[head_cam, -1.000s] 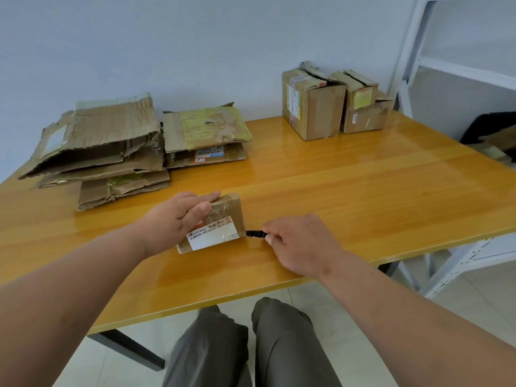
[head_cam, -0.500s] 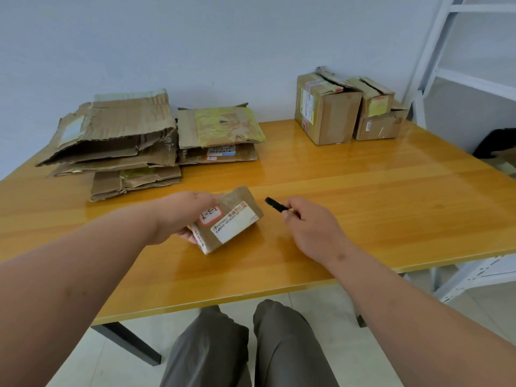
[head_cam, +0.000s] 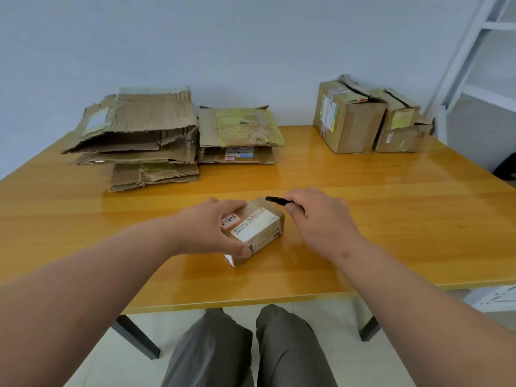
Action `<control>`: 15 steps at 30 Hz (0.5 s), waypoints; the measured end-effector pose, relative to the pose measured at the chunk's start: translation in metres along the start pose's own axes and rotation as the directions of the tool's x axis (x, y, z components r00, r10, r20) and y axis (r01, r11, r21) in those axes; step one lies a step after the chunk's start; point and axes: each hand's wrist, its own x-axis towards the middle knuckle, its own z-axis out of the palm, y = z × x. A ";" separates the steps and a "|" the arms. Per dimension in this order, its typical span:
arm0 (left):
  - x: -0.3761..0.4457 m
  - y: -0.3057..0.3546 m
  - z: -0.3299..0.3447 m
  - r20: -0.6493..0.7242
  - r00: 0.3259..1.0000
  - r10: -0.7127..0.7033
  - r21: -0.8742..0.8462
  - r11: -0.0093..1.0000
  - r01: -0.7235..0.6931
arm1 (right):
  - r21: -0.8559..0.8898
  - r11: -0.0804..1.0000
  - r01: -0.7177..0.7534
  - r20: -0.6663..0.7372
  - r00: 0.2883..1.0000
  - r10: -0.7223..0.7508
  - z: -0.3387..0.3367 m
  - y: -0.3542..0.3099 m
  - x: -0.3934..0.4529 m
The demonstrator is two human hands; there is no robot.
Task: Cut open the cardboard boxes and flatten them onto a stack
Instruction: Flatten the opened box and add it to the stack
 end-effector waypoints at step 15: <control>-0.006 -0.030 0.023 -0.167 0.984 0.062 -0.491 0.860 -0.137 | -0.332 0.846 0.417 0.216 0.907 -0.362 0.000 -0.051 0.021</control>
